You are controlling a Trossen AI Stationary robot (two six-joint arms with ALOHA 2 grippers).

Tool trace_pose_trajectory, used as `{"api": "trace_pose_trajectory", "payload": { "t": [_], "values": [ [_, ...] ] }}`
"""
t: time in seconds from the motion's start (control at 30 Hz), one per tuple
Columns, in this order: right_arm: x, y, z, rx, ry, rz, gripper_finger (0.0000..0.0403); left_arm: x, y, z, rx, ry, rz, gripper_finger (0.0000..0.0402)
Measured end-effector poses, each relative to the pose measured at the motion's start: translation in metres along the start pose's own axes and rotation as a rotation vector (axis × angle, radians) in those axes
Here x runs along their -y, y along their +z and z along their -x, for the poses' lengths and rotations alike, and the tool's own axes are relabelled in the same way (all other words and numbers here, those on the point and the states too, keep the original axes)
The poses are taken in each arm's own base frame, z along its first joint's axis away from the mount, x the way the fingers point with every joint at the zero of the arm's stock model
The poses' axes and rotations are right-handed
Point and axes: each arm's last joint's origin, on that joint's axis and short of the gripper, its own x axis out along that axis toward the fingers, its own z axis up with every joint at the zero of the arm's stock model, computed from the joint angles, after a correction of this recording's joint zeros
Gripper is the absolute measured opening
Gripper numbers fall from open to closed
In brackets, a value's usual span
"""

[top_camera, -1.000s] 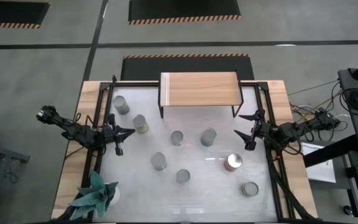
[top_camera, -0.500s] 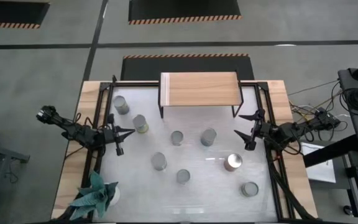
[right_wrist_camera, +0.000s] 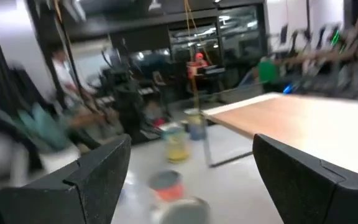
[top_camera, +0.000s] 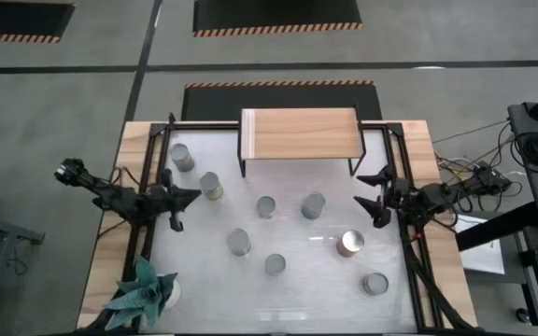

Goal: Pick and place cans onto a shelf
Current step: Put the canned cherries on the shelf

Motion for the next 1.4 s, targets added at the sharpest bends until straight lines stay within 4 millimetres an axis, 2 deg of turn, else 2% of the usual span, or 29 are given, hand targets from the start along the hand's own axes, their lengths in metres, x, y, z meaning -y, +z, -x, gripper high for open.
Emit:
{"api": "trace_pose_trajectory", "payload": {
  "t": [0.23, 0.37, 0.63, 0.87, 1.07, 1.2, 1.4],
  "values": [
    [-0.001, 0.012, 0.0, 0.111, 0.016, -0.111, 0.0325, -0.003, 0.021, 0.002, 0.169, 0.007, 0.17, 0.0],
    [-0.002, 0.019, 0.001, 0.168, 0.025, -0.15, 0.0325, -0.004, 0.025, 0.003, 0.203, 0.004, 0.246, 0.0],
    [-0.003, 0.009, -0.003, 0.083, 0.009, -0.013, 0.0325, -0.003, 0.025, 0.002, 0.204, 0.018, 0.113, 0.0],
    [-0.003, 0.01, -0.003, 0.084, 0.002, 0.15, 0.0325, -0.005, 0.029, 0.003, 0.24, 0.023, 0.144, 0.0],
    [-0.003, 0.011, -0.003, 0.098, 0.004, 0.101, 0.0325, -0.005, 0.034, 0.004, 0.288, -0.009, 0.234, 0.0],
    [-0.003, 0.011, -0.003, 0.096, 0.005, 0.074, 0.0325, -0.003, 0.036, 0.005, 0.318, -0.107, 0.225, 0.0],
    [-0.003, 0.011, -0.003, 0.098, 0.001, 0.073, 0.0325, -0.002, 0.035, 0.005, 0.312, -0.111, 0.219, 0.0]
  ]
}}
